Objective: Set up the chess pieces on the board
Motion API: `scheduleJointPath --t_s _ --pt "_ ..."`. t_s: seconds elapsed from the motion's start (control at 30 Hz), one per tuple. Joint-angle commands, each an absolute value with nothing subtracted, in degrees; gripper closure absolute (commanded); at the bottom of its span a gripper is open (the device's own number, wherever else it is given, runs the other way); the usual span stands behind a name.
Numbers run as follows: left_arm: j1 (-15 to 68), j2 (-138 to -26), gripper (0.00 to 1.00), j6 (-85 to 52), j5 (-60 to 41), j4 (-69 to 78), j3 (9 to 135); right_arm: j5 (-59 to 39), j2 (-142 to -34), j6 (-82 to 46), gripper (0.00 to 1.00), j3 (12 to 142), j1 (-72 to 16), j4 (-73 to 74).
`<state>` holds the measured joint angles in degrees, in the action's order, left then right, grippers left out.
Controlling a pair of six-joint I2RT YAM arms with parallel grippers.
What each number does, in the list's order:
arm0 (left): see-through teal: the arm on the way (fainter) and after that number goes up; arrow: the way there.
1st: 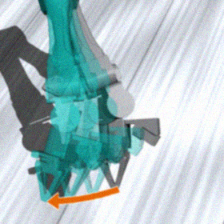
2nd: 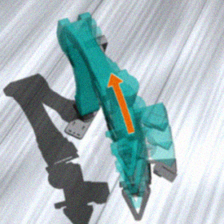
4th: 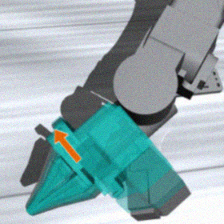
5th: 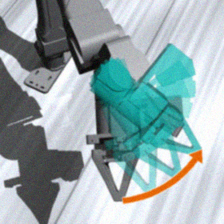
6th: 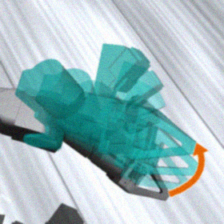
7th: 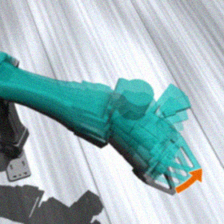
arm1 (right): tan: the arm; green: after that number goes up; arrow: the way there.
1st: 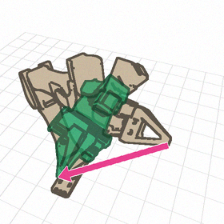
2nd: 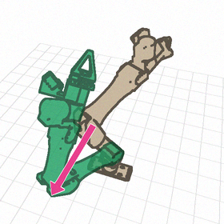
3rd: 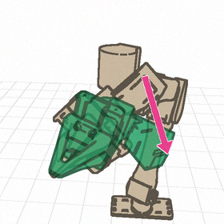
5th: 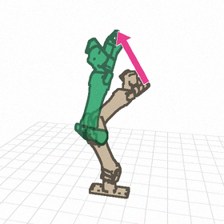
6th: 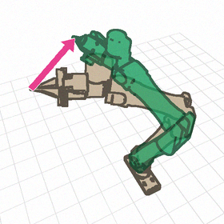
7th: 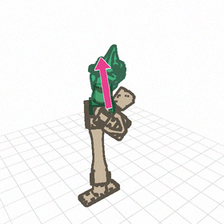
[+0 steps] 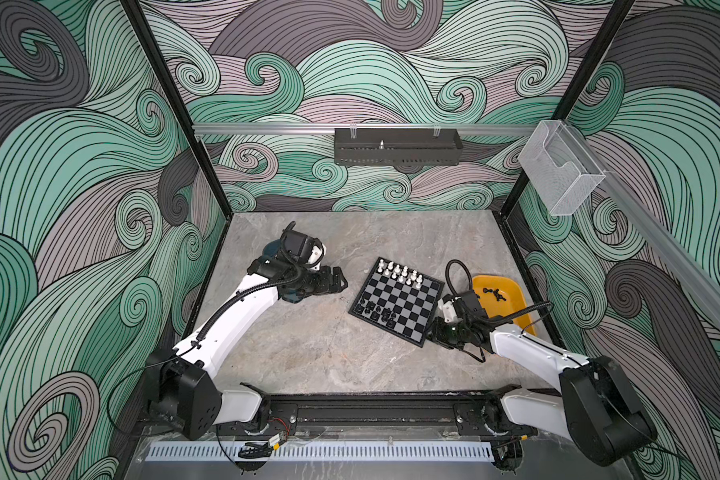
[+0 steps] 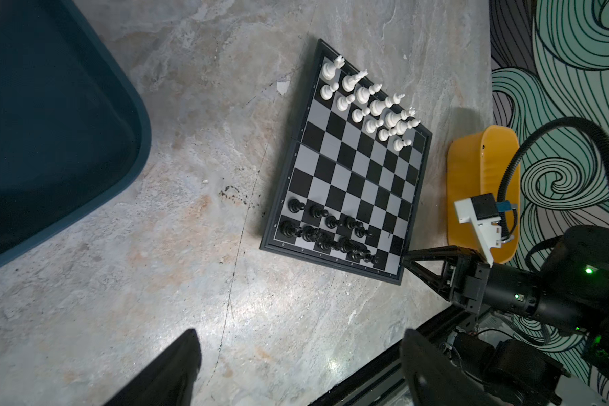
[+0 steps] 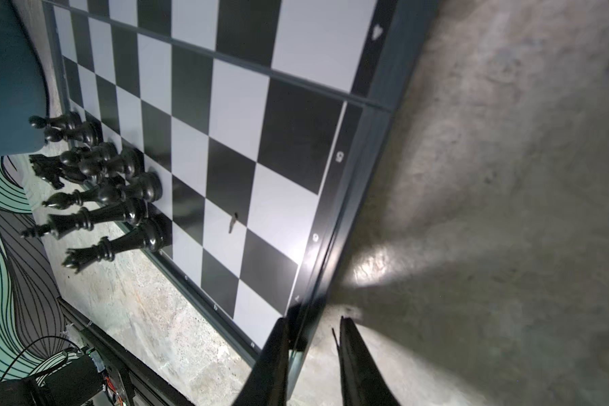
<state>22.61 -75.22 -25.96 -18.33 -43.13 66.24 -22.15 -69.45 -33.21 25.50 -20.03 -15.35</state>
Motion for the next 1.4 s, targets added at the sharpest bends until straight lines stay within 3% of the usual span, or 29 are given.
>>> scheduleJointPath --t_s 0.0,0.27,0.4,0.53,0.63,0.97,1.23,1.37 --pt "21.9 -72.2 0.09 -25.9 -16.5 -41.7 65.0 -21.2 -67.3 -33.2 0.72 23.9 -21.1 -22.1" --pt "21.9 -79.0 0.13 -26.3 -22.2 -39.4 67.3 -13.1 -57.9 -34.1 0.39 31.4 -20.8 -31.6" --pt "22.8 -87.9 0.2 -26.1 -26.0 -40.1 72.7 -9.7 -58.3 -34.7 0.36 33.0 -17.5 -31.6" --pt "24.2 -97.9 0.27 -24.7 -28.1 -41.6 79.6 -12.4 -62.0 -34.9 0.32 32.8 -13.6 -25.5" --pt "24.4 -105.5 0.33 -23.9 -28.0 -42.4 84.6 -14.9 -66.5 -34.8 0.31 33.7 -11.6 -21.2" --pt "24.9 -124.4 0.36 -21.4 -28.8 -46.0 99.6 -17.0 -78.9 -33.7 0.37 38.3 -10.0 -12.8" --pt "25.1 -130.3 0.37 -20.3 -31.1 -46.7 103.2 -19.4 -86.5 -34.1 0.41 39.3 -10.1 -8.1" --pt "25.3 -131.4 0.45 -20.8 -32.8 -45.7 102.1 -20.0 -88.7 -34.2 0.43 40.1 -11.0 -6.3"
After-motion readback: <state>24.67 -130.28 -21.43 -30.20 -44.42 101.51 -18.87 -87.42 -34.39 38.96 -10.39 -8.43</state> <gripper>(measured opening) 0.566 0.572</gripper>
